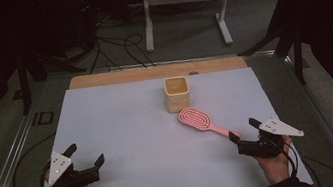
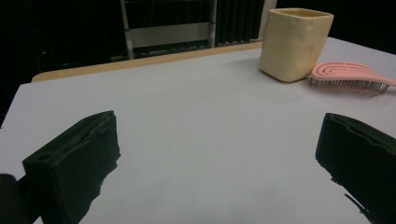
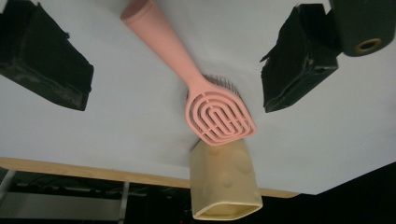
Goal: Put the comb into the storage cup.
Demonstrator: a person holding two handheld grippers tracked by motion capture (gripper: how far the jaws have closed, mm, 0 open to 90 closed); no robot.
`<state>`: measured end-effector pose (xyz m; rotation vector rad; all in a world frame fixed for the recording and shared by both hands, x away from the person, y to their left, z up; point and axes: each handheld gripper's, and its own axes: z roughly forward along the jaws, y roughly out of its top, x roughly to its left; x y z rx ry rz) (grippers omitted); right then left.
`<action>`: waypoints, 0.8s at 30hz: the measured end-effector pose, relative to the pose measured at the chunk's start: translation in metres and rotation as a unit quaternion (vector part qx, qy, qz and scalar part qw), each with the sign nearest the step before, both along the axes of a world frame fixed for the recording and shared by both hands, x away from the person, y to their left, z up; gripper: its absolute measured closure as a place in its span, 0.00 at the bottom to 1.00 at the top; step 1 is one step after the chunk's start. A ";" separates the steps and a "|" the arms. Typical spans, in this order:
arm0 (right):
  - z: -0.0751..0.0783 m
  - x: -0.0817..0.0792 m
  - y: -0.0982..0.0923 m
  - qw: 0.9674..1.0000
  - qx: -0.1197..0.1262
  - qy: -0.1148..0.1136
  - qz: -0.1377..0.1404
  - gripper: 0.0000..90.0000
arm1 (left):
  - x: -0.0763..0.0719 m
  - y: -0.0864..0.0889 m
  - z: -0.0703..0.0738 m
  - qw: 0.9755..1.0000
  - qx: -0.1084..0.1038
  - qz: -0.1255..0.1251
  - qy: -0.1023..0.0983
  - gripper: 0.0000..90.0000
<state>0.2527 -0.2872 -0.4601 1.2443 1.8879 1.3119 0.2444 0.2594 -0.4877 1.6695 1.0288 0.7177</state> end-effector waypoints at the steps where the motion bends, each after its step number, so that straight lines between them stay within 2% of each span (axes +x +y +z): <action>1: 0.002 0.002 0.001 1.000 -0.003 0.001 0.001 0.09 | 0.000 0.000 0.000 1.000 0.002 0.000 -0.001 0.00; 5: 0.004 0.005 0.003 1.000 -0.009 0.005 0.002 0.09 | 0.000 0.000 0.000 1.000 0.002 0.001 0.000 0.00; 6: 0.009 0.010 0.007 1.000 -0.025 0.004 0.002 0.09 | 0.000 0.000 0.000 1.000 0.001 0.002 0.001 0.00; 17: 0.021 0.029 0.019 0.999 -0.040 0.025 0.018 0.09 | 0.001 0.000 -0.001 1.000 0.003 0.005 0.003 0.00; 23: 0.028 0.038 0.026 0.998 -0.053 0.031 0.027 0.09 | 0.001 0.000 -0.001 1.000 0.001 0.005 0.003 0.00; 24: 0.031 0.042 0.027 0.997 -0.061 0.039 0.028 0.09 | 0.001 0.000 -0.001 1.000 0.001 0.006 0.003 0.00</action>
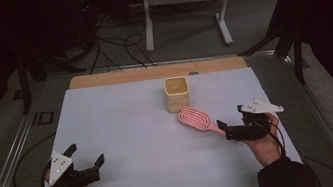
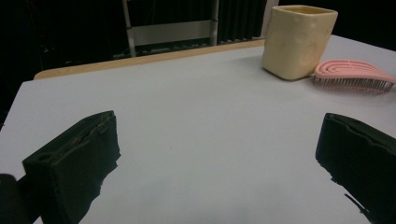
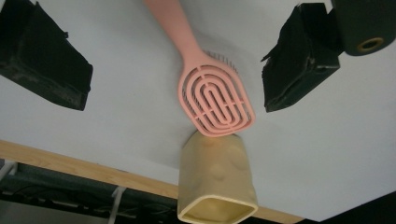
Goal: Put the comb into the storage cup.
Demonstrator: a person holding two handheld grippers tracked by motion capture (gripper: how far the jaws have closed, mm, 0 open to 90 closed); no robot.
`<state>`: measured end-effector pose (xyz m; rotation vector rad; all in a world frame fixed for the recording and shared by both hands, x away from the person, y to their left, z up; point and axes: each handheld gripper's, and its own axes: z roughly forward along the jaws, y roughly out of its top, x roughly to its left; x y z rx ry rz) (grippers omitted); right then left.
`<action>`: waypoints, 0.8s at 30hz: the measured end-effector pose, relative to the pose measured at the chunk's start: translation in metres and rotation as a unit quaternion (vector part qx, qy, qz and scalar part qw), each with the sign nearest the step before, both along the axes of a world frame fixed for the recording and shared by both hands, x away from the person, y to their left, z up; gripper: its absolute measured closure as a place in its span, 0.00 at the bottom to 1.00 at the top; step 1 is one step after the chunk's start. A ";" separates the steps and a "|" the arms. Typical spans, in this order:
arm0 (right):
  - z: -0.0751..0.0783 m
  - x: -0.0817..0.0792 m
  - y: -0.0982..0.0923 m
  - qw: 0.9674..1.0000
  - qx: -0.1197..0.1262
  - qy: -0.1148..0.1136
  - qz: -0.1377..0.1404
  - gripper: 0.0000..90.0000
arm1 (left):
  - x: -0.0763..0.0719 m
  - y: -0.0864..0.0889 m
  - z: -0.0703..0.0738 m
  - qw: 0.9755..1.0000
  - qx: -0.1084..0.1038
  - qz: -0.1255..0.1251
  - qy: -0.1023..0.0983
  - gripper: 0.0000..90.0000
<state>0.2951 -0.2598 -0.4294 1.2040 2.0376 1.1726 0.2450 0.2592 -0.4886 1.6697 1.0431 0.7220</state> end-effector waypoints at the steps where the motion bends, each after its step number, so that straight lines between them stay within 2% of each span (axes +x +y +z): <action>1: 0.001 0.002 0.001 1.000 -0.001 0.004 0.001 0.10 | 0.000 0.000 0.000 1.000 0.000 0.000 0.000 0.00; 6: 0.005 0.011 0.002 1.000 0.001 0.025 0.011 0.11 | 0.000 0.000 0.000 1.000 0.002 0.000 0.001 0.00; 18: 0.012 0.031 0.006 0.998 -0.040 0.051 0.020 0.10 | 0.001 -0.002 -0.001 1.000 0.010 -0.001 0.002 0.00; 24: 0.013 0.040 0.009 0.996 -0.051 0.060 0.031 0.10 | 0.001 -0.002 -0.001 1.000 0.012 -0.001 0.002 0.00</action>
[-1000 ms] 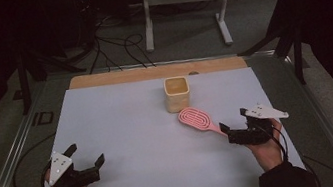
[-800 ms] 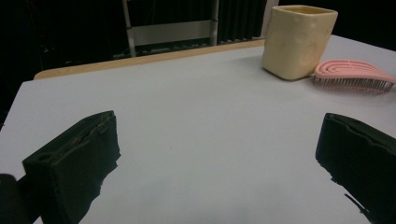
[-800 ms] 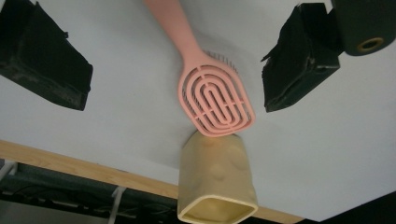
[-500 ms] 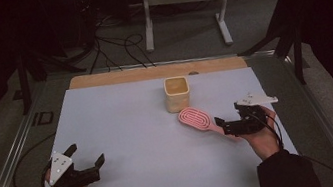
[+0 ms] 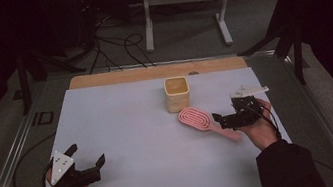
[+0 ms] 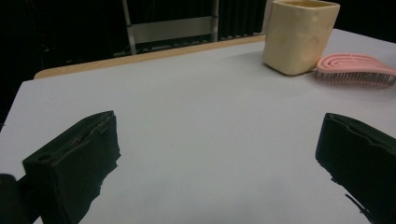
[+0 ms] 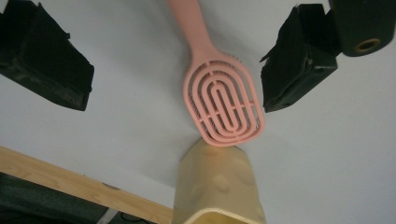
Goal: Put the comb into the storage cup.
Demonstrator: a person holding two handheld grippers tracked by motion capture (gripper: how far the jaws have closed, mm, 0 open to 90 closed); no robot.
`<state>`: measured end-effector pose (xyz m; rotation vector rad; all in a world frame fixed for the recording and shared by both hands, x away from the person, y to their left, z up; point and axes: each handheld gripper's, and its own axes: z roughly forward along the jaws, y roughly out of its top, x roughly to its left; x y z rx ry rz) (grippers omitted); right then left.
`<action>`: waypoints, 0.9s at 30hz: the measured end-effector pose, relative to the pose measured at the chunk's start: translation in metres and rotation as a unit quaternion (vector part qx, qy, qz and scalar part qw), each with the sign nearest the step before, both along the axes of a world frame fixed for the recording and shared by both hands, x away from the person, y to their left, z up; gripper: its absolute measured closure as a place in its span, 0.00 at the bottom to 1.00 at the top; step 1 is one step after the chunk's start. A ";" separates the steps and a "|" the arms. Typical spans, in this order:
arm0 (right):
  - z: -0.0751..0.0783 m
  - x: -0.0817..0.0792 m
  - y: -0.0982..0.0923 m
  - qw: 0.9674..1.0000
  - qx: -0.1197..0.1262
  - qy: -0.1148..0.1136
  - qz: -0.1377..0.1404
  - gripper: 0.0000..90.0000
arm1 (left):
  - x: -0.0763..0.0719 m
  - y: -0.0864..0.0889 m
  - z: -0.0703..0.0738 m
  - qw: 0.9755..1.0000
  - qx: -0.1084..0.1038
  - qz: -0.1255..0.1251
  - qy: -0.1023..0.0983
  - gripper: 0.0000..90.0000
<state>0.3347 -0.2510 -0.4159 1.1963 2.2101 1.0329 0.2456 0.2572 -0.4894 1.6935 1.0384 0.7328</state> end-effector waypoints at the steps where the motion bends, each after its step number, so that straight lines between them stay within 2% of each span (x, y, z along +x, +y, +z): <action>1: 0.000 0.001 0.001 1.000 0.001 0.002 0.003 0.10 | 0.000 0.000 0.000 1.000 0.000 0.000 0.000 0.00; 7: -0.005 0.011 0.005 0.999 -0.009 0.028 0.028 0.10 | 0.000 0.000 0.000 1.000 0.001 0.000 0.000 0.00; 9: -0.007 0.015 0.007 0.999 -0.019 0.037 0.035 0.10 | 0.000 0.000 0.000 1.000 0.001 0.000 0.000 0.00; 15: -0.016 0.025 0.012 0.996 -0.043 0.062 0.042 0.10 | 0.000 -0.001 0.000 1.000 0.005 -0.001 0.000 0.00; 27: -0.033 0.038 0.016 0.992 -0.062 0.091 0.053 0.10 | 0.000 -0.001 0.000 1.000 0.008 -0.002 0.000 0.00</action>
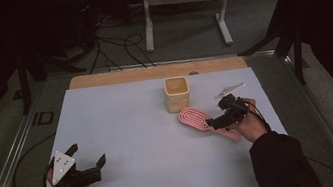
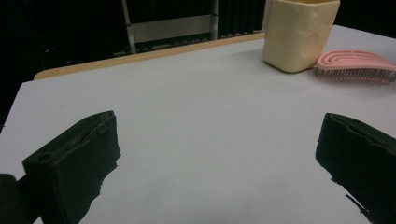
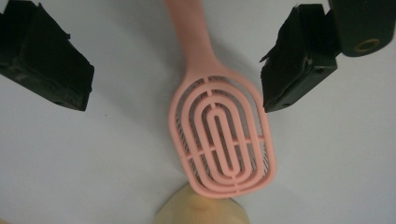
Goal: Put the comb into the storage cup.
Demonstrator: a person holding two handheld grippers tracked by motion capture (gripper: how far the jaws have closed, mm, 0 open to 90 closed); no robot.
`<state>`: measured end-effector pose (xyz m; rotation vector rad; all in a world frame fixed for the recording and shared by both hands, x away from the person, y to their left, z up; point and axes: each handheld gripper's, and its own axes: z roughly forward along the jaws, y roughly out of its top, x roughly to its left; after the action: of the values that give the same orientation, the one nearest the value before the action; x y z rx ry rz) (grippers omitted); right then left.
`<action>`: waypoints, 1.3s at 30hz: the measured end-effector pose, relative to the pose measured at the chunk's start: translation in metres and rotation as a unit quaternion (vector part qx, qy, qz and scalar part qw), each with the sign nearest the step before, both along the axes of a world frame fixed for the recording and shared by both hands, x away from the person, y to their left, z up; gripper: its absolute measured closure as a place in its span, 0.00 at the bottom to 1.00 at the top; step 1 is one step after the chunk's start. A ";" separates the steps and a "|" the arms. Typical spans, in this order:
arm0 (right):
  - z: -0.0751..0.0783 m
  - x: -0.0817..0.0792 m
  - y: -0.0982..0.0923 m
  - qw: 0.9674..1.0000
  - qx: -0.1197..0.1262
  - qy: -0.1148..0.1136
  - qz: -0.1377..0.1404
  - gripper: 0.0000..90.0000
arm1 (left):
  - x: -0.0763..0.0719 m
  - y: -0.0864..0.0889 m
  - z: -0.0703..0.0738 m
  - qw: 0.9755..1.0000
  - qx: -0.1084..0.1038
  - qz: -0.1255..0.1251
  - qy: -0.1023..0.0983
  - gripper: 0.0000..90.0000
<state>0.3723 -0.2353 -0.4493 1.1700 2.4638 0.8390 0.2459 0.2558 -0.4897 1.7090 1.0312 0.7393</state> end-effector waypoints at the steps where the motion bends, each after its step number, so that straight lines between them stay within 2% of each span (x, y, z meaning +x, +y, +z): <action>1: -0.001 0.001 0.000 1.000 -0.002 0.004 0.001 0.10 | 0.000 0.000 0.000 1.000 0.000 0.000 0.000 0.00; 13: -0.017 0.005 0.005 0.999 -0.019 0.038 0.023 0.10 | 0.000 -0.001 0.000 1.000 0.003 -0.001 0.000 0.00; 26: -0.032 0.003 0.013 0.995 -0.048 0.072 0.051 0.15 | 0.000 -0.002 0.000 1.000 0.008 -0.001 0.000 0.00; 29: -0.038 0.003 0.015 0.993 -0.061 0.085 0.059 0.19 | 0.000 -0.002 0.000 1.000 0.009 -0.002 0.000 0.00; 32: -0.039 0.003 0.016 0.992 -0.066 0.088 0.066 0.23 | 0.000 -0.002 -0.001 1.000 0.010 -0.002 0.000 0.00; 36: -0.042 0.003 0.018 0.990 -0.075 0.095 0.076 0.36 | 0.000 -0.003 0.000 1.000 0.011 -0.002 0.000 0.00; 38: -0.043 0.003 0.019 0.989 -0.078 0.098 0.076 0.38 | 0.000 -0.003 0.000 1.000 0.011 -0.002 0.000 0.00; 39: -0.044 0.004 0.021 0.989 -0.085 0.096 0.078 0.44 | 0.000 -0.003 0.000 1.000 0.011 -0.002 0.000 0.00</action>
<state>0.3762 -0.2146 -0.4933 1.0517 2.7513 0.5617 0.2462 0.2532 -0.4901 1.7298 1.0221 0.7509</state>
